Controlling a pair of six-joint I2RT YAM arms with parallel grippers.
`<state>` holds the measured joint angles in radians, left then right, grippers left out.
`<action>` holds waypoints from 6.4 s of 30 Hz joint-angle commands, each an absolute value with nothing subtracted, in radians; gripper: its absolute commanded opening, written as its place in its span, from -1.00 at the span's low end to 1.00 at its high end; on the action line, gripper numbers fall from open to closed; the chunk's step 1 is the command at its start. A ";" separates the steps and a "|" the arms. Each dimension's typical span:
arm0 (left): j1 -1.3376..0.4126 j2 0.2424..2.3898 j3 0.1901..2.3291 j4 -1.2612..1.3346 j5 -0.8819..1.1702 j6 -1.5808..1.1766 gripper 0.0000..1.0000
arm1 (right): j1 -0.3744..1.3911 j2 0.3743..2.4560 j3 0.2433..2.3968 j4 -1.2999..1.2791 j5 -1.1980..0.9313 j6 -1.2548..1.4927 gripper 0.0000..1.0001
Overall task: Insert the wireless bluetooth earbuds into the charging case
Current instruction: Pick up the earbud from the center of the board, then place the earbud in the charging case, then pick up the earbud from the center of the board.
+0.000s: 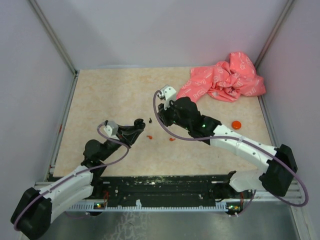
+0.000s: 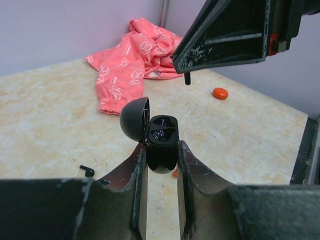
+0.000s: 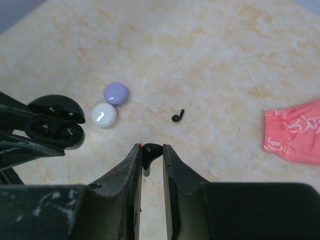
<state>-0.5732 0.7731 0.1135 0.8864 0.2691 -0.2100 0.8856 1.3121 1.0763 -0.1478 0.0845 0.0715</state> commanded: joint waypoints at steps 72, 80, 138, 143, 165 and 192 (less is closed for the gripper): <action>-0.568 0.733 0.157 1.106 0.468 -0.152 -1.00 | 1.094 1.175 0.786 0.451 -0.013 0.034 -0.66; -0.568 0.751 0.157 1.092 0.483 -0.146 -1.00 | 1.094 1.148 0.787 0.482 -0.020 0.043 -0.66; -0.568 0.741 0.153 1.102 0.460 -0.181 -1.00 | 1.094 1.150 0.747 0.487 -0.029 0.029 -0.67; -0.568 0.742 0.153 1.106 0.463 -0.189 -1.00 | 1.094 1.168 0.747 0.490 -0.038 0.021 -0.67; -0.568 0.753 0.152 1.131 0.465 -0.212 -1.00 | 1.094 1.179 0.754 0.469 -0.018 0.002 -0.61; -0.568 0.606 0.423 0.235 0.043 -0.044 -1.00 | 0.869 1.316 0.916 0.250 0.038 0.039 0.11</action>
